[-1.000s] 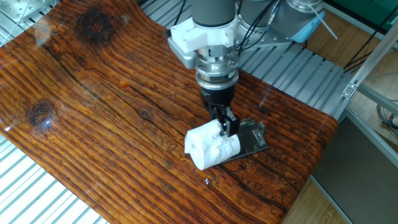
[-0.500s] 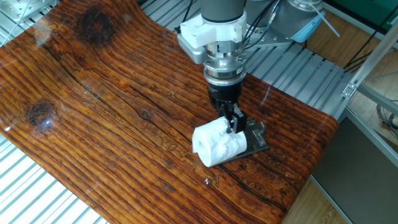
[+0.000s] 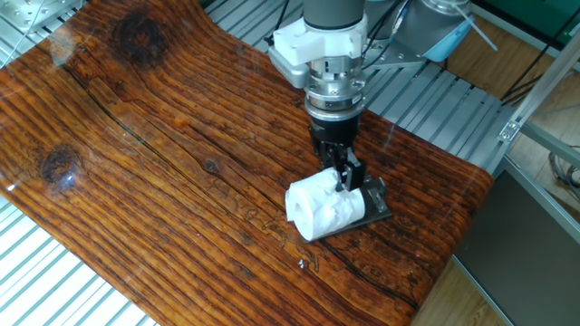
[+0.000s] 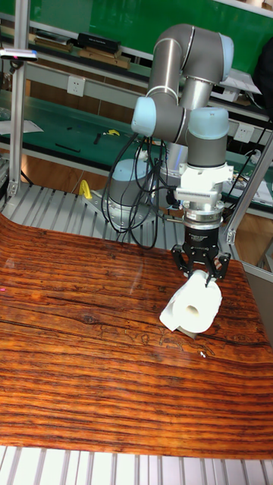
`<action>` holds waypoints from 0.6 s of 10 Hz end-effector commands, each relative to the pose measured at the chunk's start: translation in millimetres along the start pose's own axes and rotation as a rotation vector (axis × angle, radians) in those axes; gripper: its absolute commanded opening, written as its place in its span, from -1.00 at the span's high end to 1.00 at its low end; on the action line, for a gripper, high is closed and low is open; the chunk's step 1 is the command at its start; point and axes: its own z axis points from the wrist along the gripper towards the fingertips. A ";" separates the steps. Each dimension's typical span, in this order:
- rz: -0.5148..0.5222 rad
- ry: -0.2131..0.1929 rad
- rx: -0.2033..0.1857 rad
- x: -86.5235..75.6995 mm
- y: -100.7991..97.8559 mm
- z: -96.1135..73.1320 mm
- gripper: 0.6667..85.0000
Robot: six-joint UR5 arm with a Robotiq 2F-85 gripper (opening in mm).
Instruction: Put the toilet paper on its holder
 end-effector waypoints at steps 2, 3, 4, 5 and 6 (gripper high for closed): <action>0.024 -0.002 0.000 9.4 3.3 2.3 0.99; 0.028 0.009 0.012 13.2 1.1 0.9 0.99; 0.035 0.019 0.031 15.4 -2.1 -0.3 0.99; 0.040 0.026 0.044 16.6 -3.5 -0.8 0.99; 0.044 0.034 0.052 18.6 -4.2 -1.7 0.99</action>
